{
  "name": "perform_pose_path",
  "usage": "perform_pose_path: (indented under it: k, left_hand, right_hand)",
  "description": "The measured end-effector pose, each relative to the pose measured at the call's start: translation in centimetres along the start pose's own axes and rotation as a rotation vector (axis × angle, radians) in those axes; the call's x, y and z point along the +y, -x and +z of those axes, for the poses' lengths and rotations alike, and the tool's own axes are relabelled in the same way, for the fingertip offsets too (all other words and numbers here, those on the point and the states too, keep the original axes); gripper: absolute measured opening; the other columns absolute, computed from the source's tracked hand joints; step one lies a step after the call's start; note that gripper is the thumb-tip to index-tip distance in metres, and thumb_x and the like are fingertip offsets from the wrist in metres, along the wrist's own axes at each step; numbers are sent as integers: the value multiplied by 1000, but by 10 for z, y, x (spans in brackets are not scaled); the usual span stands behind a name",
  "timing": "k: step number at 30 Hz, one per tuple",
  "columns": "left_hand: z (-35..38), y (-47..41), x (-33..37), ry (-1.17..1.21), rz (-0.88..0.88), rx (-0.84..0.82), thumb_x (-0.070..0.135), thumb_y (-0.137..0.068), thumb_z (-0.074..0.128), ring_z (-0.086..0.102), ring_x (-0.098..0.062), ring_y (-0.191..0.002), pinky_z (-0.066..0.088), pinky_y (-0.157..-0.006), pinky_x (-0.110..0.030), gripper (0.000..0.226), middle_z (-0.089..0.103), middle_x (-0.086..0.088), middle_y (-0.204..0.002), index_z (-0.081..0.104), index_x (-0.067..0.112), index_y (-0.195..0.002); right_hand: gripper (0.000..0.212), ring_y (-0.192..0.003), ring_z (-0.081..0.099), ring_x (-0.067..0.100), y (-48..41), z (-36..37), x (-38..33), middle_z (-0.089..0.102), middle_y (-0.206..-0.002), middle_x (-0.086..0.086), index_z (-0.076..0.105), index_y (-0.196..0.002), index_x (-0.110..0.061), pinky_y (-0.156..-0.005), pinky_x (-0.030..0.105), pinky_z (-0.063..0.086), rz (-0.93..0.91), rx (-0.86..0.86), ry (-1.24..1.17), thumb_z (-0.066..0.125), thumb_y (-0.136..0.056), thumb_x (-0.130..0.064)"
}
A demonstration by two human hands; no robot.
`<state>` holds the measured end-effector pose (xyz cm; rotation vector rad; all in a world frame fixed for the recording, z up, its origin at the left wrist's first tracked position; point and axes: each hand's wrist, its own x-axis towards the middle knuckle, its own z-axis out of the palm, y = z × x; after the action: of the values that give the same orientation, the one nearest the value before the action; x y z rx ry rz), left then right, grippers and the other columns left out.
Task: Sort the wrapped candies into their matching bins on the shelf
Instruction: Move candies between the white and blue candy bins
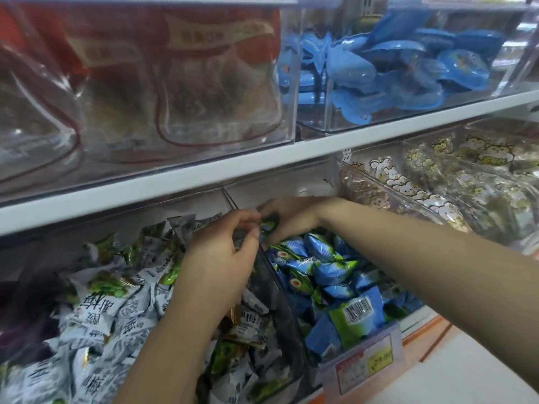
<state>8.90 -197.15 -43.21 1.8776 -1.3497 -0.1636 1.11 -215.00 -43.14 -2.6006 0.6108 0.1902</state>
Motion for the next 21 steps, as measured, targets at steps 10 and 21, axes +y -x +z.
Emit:
perform_pose_path:
  k: [10,21]
  left_hand:
    - [-3,-1,-2,46,-22,-33,33,-92,53,55,11,-80,39,-63,-6,18,62,28,-98,53,49,-100]
    - [-2,-1,-4,52,-30,-31,32,-93,52,54,7,-92,45,-76,-15,19,59,28,-99,56,44,-108]
  right_hand:
    - [27,-72,57,7,22,-21,11,65,-80,-13,73,-99,-20,-64,19,42,77,49,77,69,-76,-8]
    - [29,-86,54,9,61,-46,42,60,-87,-12,73,-101,-20,-58,8,36,220,275,228,77,-73,-16]
